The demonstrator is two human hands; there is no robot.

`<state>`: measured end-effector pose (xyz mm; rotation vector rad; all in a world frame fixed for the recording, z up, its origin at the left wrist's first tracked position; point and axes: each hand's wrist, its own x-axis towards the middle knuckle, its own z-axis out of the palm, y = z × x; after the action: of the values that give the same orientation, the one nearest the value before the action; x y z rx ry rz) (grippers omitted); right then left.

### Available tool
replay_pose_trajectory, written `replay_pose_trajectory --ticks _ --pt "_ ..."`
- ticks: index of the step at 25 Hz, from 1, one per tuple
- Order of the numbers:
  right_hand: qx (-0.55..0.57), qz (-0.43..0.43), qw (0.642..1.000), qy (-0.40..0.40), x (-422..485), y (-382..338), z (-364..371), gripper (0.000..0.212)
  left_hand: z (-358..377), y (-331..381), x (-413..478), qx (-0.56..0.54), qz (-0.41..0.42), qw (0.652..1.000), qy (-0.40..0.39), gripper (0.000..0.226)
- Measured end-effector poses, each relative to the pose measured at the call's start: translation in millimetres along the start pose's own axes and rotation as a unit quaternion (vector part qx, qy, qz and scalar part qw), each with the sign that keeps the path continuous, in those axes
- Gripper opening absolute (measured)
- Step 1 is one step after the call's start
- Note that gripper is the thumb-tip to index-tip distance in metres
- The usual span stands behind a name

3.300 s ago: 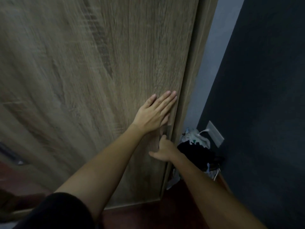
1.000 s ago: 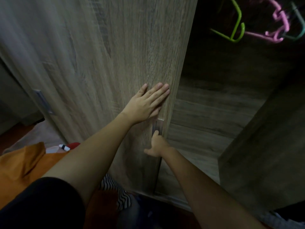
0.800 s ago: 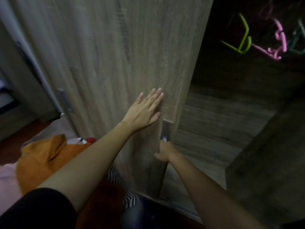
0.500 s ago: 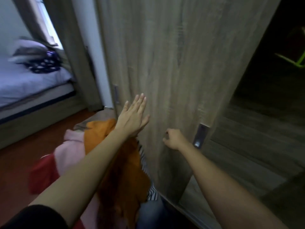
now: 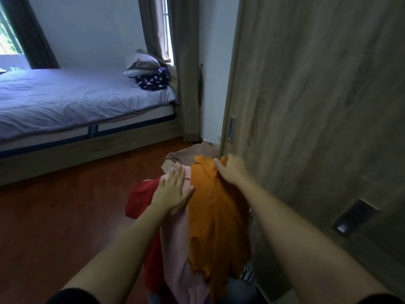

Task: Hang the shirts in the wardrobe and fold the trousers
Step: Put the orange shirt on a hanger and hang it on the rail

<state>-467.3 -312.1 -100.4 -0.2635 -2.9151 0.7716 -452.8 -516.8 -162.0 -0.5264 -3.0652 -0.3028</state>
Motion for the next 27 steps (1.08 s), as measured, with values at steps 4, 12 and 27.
replay_pose_trajectory --ticks 4,12,27 --pt "0.052 0.051 0.997 0.019 19 -9 9 0.041 16 -5 1 -0.026 -0.002 1.000 0.007 0.094" --pt "0.276 -0.049 0.918 0.279 -1 -23 -79 0.031 -4 13 3 -0.322 -0.066 0.939 0.102 0.075" --pt "0.238 -0.124 0.844 0.464 -153 97 -326 0.015 -164 312 -4 -0.488 0.322 0.807 0.079 0.002"
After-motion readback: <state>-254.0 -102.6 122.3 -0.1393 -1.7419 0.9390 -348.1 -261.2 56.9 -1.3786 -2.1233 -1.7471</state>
